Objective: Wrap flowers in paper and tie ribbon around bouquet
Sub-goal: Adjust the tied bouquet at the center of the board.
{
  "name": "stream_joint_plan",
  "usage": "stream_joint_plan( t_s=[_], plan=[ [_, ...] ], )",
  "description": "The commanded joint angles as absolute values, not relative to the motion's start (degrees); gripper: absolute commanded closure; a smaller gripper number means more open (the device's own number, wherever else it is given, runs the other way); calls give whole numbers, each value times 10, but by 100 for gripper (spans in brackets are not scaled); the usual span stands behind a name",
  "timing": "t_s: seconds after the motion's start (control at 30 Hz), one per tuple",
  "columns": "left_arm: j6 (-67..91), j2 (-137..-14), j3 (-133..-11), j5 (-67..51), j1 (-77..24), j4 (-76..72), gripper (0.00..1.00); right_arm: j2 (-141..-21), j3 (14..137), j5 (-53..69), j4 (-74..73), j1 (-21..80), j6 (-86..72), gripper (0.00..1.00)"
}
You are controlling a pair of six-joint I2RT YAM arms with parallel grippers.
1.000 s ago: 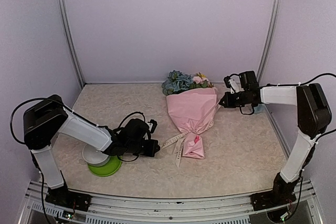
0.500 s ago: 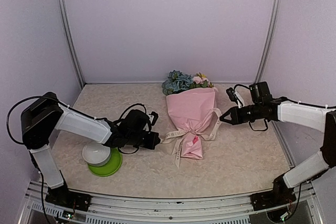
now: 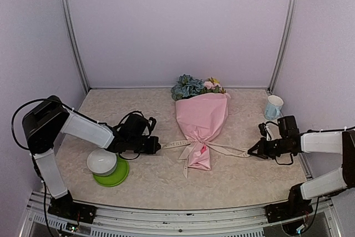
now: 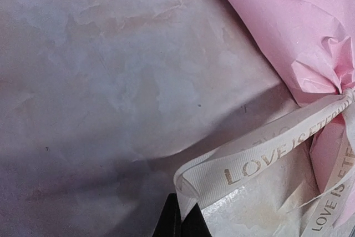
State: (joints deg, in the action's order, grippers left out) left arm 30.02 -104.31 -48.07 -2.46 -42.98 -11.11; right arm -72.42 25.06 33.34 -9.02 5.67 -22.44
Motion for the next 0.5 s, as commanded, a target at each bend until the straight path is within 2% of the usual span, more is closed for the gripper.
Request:
stream_joint_plan(
  t_s=[0.0, 0.37, 0.4, 0.43, 0.47],
  plan=[
    [313, -1059, -456, -23, -412, -109, 100, -737, 243, 298, -45, 28, -238, 100],
    [308, -1052, -429, -39, -412, -129, 100, -771, 245, 317, -35, 20, -217, 100],
    [301, -1046, -431, -38, -414, -129, 100, -767, 251, 319, -44, 20, -213, 96],
    [297, -1039, -435, -29, -416, -125, 96, -760, 260, 318, -56, 20, -207, 84],
    [293, -1028, -438, -16, -417, -118, 82, -750, 268, 314, -70, 20, -203, 75]
  ],
)
